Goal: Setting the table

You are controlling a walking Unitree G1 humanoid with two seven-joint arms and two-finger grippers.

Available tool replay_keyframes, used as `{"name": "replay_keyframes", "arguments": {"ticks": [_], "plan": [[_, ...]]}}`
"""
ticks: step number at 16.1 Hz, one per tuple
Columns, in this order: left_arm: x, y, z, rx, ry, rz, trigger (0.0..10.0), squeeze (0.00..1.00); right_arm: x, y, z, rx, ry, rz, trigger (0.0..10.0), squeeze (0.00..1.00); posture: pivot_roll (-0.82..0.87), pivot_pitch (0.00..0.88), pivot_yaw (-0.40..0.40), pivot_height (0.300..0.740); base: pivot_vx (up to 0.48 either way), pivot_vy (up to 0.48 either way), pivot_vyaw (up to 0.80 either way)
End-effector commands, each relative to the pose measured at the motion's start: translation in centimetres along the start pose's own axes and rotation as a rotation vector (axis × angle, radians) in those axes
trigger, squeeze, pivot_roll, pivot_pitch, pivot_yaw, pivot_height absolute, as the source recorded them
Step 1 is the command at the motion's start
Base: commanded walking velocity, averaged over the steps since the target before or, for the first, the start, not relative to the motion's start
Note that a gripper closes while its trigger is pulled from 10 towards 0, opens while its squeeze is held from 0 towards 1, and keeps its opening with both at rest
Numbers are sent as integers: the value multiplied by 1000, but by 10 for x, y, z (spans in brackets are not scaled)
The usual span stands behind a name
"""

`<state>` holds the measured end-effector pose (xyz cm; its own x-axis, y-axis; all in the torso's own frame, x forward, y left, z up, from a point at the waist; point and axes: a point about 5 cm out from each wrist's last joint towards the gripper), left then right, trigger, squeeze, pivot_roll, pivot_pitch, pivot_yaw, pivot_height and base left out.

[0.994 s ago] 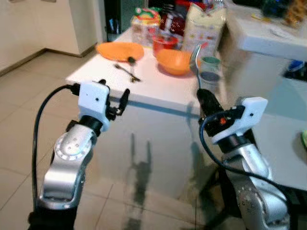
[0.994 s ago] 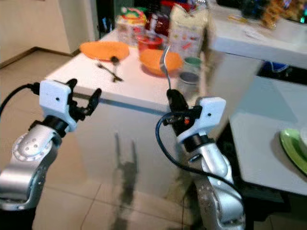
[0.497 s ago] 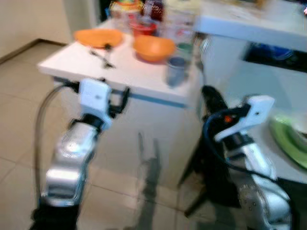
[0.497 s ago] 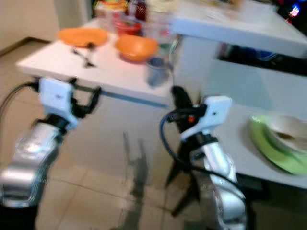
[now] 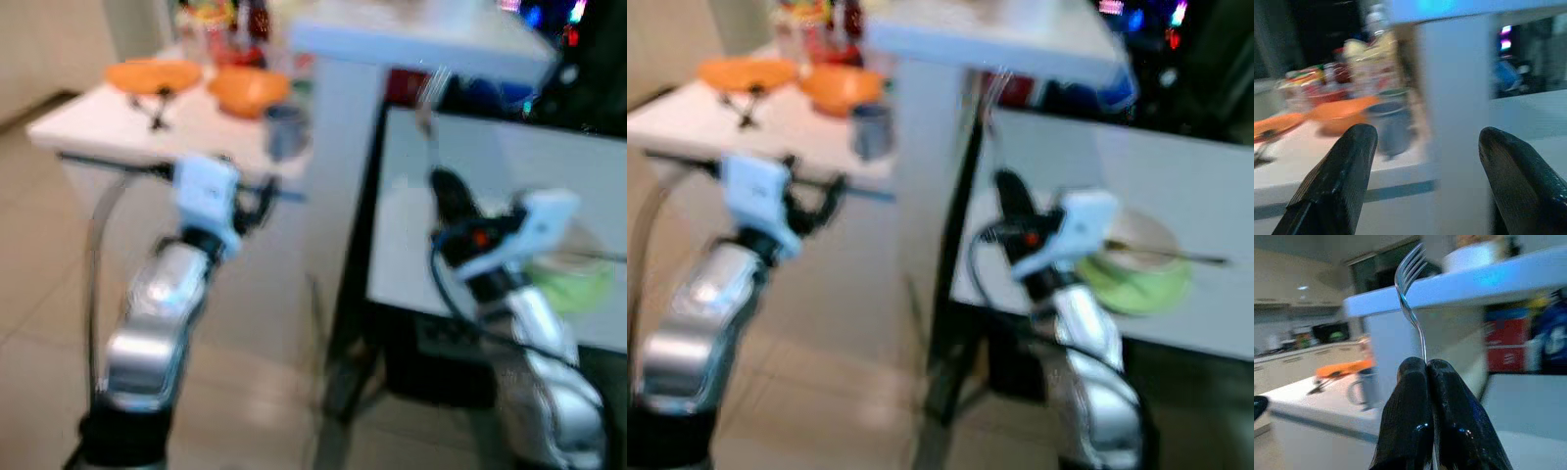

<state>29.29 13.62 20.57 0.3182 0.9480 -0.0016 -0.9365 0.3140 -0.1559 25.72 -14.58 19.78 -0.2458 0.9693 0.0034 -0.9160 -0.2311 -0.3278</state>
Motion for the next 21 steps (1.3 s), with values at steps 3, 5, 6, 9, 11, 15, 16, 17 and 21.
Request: {"name": "replay_keyframes", "arguments": {"ticks": [3, 5, 6, 9, 11, 15, 16, 17, 21], "plan": [[7, -3, 3, -8, -28, 12, 10000, 0, -2, -4, 4, -24, 9, -12, 10000, 0, 11, 0, -22, 740, 0, -417, 0], [8, -4, 2, -4, -28, 14, 10000, 0, -3, -4, 4, -22, 11, -14, 10000, 0, 12, 0, -20, 740, 0, -418, 0], [8, -5, 1, -1, -30, 17, 10000, 0, -3, -4, 3, -18, 12, -15, 10000, 0, 15, 0, -21, 740, 0, -416, 0], [9, -5, 0, 0, -38, 18, 10000, 0, -4, -5, 0, 1, 19, -11, 10000, 0, 19, 0, -26, 740, 0, -412, 0], [11, -3, -3, 5, -40, 25, 10000, 0, -5, -6, -9, 75, 53, -13, 10000, 0, 13, 0, -31, 740, 0, -412, 0], [11, -2, -6, 14, -49, 29, 10000, 0, -11, -4, -18, 136, 65, -34, 10000, 0, 27, 0, -36, 740, 0, -412, 0], [12, -1, -5, 15, -54, 32, 10000, 0, -12, -5, -20, 143, 65, -38, 10000, 0, 34, 0, -38, 740, 0, -412, 0], [14, 0, -6, 17, -58, 36, 10000, 0, -12, -5, -21, 149, 66, -39, 10000, 0, 37, 0, -39, 740, 0, -409, 0], [16, 1, -6, 19, -61, 45, 10000, 0, -12, -5, -24, 171, 69, -36, 10000, 0, 22, 0, -31, 740, 0, -401, 0]]}}
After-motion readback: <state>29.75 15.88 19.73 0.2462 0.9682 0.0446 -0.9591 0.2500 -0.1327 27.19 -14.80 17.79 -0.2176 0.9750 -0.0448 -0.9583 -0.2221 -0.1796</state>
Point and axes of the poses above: a point about 5 cm out from each wrist's last joint towards the gripper, its own y axis pointing back from the gripper into the wrist, its own z axis along the axis of the wrist's last joint, x = y × z, and after that the axes turned 12 degrees about y, right-handed
